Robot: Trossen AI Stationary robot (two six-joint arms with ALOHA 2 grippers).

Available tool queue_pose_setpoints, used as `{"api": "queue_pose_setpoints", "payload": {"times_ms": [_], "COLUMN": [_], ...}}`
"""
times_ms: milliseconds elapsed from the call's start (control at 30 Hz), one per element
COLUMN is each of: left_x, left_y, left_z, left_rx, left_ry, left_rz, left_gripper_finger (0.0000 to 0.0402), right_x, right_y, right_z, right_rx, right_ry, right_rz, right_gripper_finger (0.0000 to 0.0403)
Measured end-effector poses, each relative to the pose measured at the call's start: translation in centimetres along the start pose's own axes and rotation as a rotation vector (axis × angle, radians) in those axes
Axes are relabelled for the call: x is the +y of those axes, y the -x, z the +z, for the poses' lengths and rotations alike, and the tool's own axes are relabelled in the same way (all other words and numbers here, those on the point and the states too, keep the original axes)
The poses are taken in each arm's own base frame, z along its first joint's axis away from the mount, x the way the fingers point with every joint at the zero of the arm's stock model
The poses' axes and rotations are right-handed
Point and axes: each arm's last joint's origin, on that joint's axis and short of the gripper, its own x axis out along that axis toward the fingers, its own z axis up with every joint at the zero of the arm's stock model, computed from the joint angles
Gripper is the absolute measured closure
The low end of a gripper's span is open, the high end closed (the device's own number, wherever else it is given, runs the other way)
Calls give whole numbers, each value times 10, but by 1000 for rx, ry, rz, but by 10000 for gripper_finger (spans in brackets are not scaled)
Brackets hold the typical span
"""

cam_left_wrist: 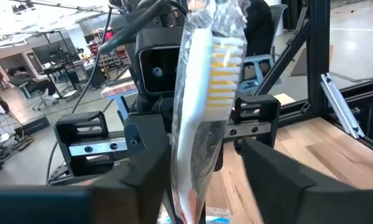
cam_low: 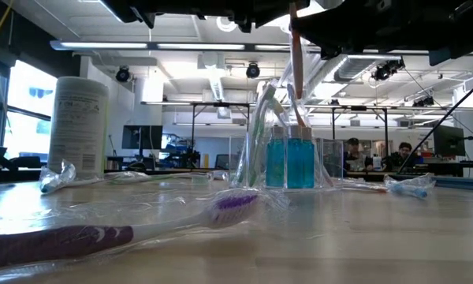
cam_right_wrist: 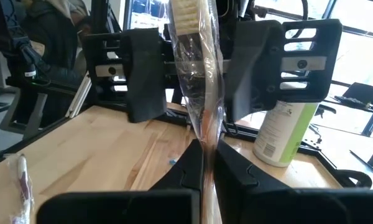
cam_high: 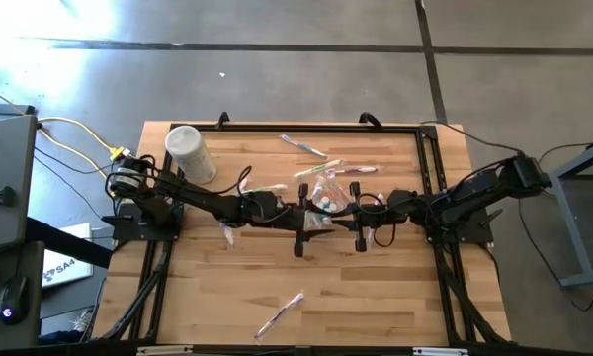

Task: Pick & Place toothbrushing station
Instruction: Put the orange toothbrush into the transparent organizer

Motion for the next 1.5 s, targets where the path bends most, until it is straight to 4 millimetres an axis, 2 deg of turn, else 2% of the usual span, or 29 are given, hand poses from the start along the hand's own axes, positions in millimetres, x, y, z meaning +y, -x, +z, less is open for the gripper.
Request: {"api": "queue_pose_setpoints", "payload": {"times_ms": [267,333,433,533,833,1033,1267,1500], "left_x": [0,0,0,0,6,13,45,68], "left_y": [0,0,0,0,17,34,40,46], "left_z": [-1,-2,-2,-3,16,31,22,-10], "left_rx": [14,20,22,28,93,154,215,227], "left_ry": [-41,-63,-65,-67,7,163,300,411], "left_rz": [-7,-10,-3,6,-12,-21,98,143], "left_gripper_finger": [363,388,384,385,394,393,391,391], "right_x": [1,1,1,0,-1,-2,-2,-2], "right_y": [0,0,0,0,0,0,0,0], "right_z": [-3,-3,-4,-5,-5,-5,-5,-4], "right_rx": [26,35,40,56,69,74,65,63], "right_ry": [2,6,8,6,-32,-49,-50,-49], "right_rz": [14,16,11,-8,-81,-119,-120,-120], "right_gripper_finger": [393,393,382,354,218,142,122,126]}}
